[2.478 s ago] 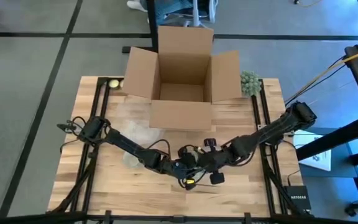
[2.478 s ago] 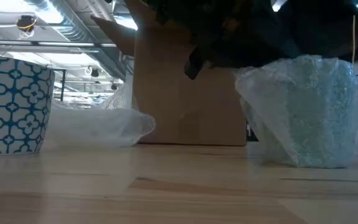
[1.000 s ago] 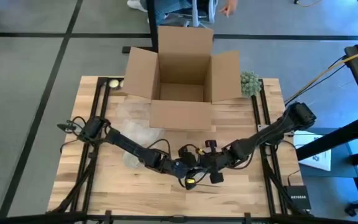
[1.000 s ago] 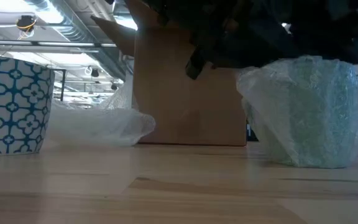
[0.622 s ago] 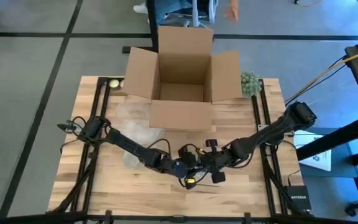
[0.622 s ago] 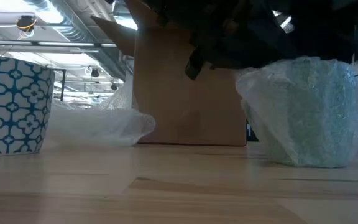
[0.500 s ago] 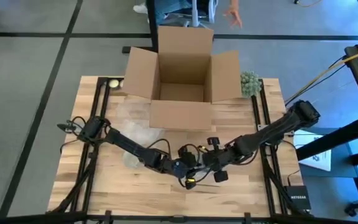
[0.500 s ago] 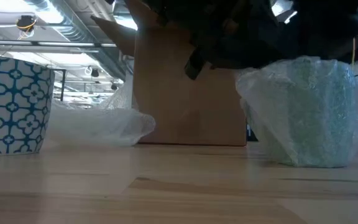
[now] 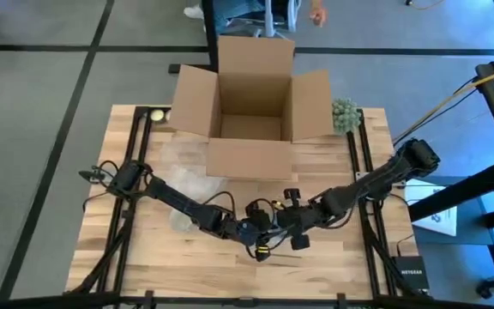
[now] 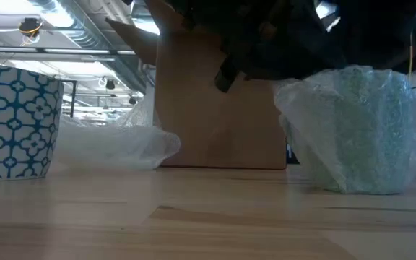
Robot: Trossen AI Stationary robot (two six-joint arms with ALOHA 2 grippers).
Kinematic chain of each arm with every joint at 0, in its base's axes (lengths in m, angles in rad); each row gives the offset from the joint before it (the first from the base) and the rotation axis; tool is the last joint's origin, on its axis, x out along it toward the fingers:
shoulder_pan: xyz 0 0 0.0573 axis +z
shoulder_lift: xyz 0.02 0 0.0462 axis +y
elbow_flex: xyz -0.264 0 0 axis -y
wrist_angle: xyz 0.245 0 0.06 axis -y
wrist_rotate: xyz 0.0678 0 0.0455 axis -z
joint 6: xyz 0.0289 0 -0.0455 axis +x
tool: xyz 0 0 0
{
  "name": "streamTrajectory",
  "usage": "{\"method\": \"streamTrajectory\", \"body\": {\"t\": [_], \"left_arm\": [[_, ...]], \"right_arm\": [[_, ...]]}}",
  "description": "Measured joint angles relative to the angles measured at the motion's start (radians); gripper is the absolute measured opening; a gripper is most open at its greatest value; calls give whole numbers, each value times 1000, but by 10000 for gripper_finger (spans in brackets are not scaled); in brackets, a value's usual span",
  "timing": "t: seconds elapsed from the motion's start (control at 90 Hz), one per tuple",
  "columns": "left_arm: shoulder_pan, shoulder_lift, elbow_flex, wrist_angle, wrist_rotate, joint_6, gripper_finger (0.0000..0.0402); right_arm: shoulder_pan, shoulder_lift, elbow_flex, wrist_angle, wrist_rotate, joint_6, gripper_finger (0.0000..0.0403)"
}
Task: Wrap mug
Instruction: Wrap the green mug with the bubble wrap, then put the green mug into the box
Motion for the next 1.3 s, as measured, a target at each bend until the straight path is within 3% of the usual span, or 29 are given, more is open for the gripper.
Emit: {"method": "streamTrajectory", "body": {"t": [0.3,0.833,1.3], "left_arm": [[0,0,0,6,2,-2,78],[-1,1,0,6,0,5,78],[0,1,0,7,1,5,78]], "right_arm": [[2,98,-1,27,-9,9,1],[33,-128,53,-188,-86,-29,1],[46,-138,55,-192,-62,-66,10]]}}
